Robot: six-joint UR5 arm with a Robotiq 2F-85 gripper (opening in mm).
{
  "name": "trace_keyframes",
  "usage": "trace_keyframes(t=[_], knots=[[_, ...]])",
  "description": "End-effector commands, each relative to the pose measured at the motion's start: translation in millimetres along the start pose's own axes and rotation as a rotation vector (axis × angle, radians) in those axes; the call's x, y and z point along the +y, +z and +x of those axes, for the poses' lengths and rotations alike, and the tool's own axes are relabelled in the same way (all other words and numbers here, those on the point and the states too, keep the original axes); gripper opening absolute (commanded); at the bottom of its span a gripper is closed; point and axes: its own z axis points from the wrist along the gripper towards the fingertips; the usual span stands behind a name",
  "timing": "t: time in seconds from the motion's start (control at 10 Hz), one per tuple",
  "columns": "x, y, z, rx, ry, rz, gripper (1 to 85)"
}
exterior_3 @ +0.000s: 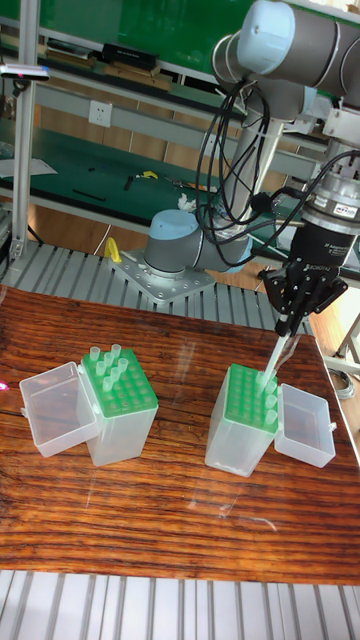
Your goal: Transfer all large pipette tips from one holder to another
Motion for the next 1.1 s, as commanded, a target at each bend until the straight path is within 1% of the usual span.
trace_keyframes(t=[0.0,0.1,0.2,0.3,0.5,0.9,1.0], knots=[[7.6,2.4,-4.1,-0.008,-0.013,-0.036,8.3],[7.9,2.6,-3.1,-0.004,-0.016,-0.037,12.3],[7.3,3.2,-1.2,0.005,-0.021,-0.037,14.3],[6.5,4.2,-0.1,0.009,-0.027,-0.038,19.7],[7.2,4.9,1.4,0.013,-0.035,-0.046,26.3],[7.9,5.1,2.0,0.014,-0.034,-0.051,29.3],[5.7,4.5,0.9,0.010,-0.041,-0.045,29.3]])
